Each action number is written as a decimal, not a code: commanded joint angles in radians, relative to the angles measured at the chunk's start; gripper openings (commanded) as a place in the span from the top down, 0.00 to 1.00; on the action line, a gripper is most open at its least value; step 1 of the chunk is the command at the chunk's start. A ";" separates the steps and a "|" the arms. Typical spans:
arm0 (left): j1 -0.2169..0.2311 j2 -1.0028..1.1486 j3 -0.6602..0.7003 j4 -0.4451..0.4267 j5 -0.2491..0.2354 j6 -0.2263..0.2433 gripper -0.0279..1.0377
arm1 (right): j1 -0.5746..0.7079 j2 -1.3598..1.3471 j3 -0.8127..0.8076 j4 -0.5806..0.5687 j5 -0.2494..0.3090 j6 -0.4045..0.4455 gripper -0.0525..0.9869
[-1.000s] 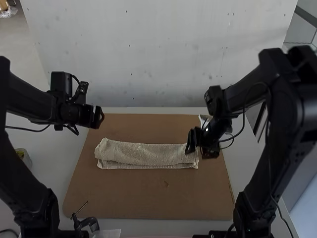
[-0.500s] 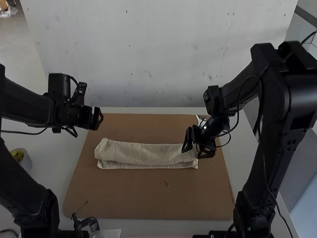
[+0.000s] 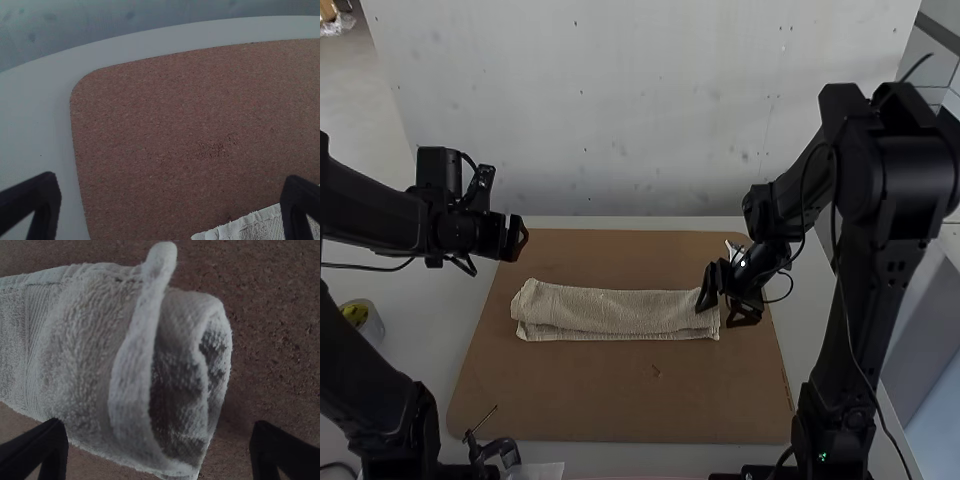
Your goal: Fold the towel.
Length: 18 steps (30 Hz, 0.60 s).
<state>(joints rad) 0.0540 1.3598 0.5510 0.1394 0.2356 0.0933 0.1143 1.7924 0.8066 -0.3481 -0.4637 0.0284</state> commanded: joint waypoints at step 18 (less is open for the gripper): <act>0.014 -0.041 -0.013 0.009 0.016 0.011 0.06 | 0.038 0.130 0.078 0.067 -0.050 0.011 0.51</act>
<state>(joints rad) 0.0551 1.3220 0.5472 0.1410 0.2356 0.0933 0.1436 1.8835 0.8753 -0.2897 -0.4862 0.0341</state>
